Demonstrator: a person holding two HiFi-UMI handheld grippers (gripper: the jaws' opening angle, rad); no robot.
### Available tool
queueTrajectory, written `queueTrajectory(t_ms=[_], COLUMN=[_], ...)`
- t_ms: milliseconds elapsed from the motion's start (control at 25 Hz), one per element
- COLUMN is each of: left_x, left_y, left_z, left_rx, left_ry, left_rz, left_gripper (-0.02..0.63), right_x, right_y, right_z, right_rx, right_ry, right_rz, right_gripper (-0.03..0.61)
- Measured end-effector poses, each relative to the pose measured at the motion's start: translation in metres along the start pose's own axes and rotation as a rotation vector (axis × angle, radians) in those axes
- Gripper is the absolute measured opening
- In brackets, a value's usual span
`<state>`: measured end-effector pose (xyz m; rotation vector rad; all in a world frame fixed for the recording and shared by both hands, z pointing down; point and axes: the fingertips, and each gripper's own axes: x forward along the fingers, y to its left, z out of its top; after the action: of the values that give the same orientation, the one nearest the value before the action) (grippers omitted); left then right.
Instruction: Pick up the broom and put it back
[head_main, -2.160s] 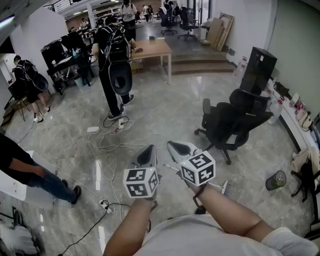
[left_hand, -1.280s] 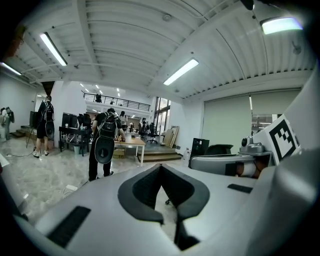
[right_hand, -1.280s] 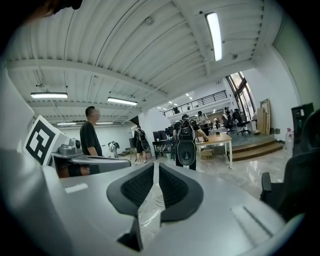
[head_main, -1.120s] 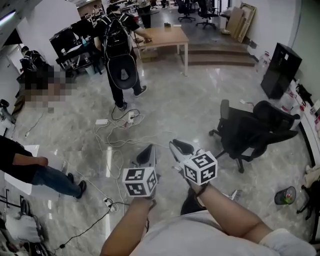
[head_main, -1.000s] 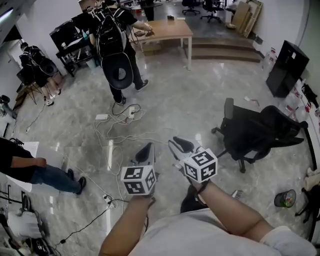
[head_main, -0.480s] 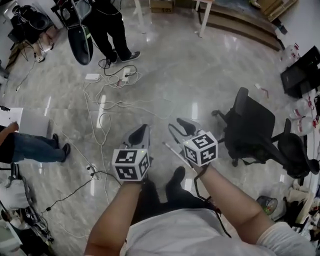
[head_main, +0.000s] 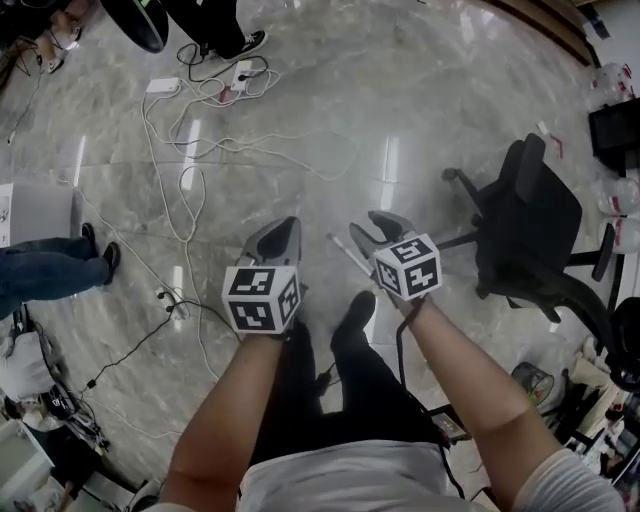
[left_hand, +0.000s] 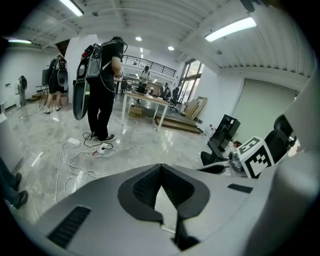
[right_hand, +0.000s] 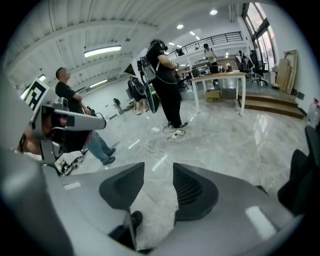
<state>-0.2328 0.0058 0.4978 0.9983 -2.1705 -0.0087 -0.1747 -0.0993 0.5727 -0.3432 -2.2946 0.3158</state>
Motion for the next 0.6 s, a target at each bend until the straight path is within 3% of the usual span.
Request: queueTrajectory(t_ms=[240, 600], left_x=[0.067, 0.169], left_y=[0.051, 0.131], left_z=[-0.109, -0.243], left_rx=[-0.06, -0.092], left_ry=[0.106, 0.175], left_rz=[0.01, 0.017], left_gripper=[0.005, 0.005], right_x=[0.104, 0.265], right_y=[-0.046, -0.104], right_z=[-0.119, -0.285], right_rx=[0.009, -0.045], right_ry=[0.163, 0.336], right_rz=[0.004, 0.015], right_gripper=[0.164, 0.169])
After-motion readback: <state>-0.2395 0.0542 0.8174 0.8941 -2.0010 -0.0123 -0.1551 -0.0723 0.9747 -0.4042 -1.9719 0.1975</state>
